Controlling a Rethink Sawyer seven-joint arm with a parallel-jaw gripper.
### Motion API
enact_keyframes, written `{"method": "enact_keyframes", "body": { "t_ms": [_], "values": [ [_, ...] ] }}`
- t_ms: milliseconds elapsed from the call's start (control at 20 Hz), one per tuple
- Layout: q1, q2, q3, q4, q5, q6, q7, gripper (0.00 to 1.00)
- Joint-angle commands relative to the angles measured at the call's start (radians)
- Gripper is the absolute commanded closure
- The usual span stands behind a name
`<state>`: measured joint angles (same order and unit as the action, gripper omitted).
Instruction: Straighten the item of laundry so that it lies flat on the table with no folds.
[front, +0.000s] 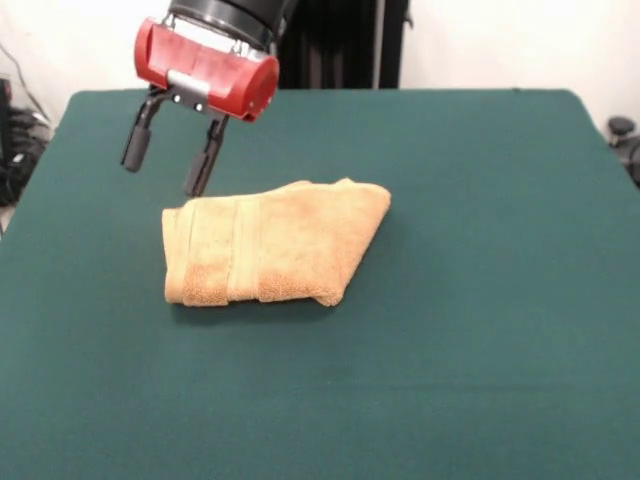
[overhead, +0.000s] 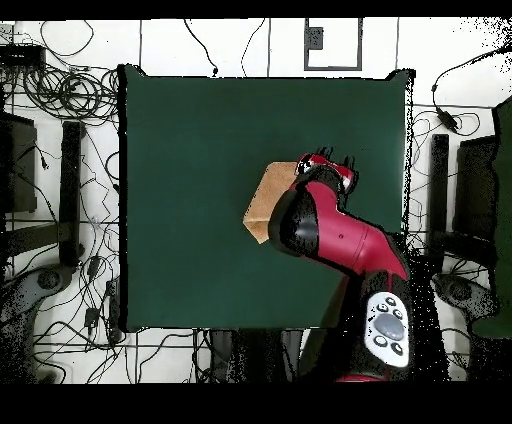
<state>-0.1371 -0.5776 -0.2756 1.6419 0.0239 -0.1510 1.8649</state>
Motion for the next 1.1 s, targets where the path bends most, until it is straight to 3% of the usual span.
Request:
{"method": "enact_keyframes", "body": {
  "t_ms": [50,200,550,1100],
  "values": [
    [-0.181,-0.018,0.419,0.174,-0.146,0.083,0.114,0.0],
    [-0.212,-0.022,0.463,0.18,-0.177,0.091,0.11,0.0],
    [-0.145,0.013,0.365,0.087,-0.218,0.175,0.031,0.0],
    [-0.254,0.051,0.483,0.076,-0.319,0.199,0.015,0.0]
  ]
}}
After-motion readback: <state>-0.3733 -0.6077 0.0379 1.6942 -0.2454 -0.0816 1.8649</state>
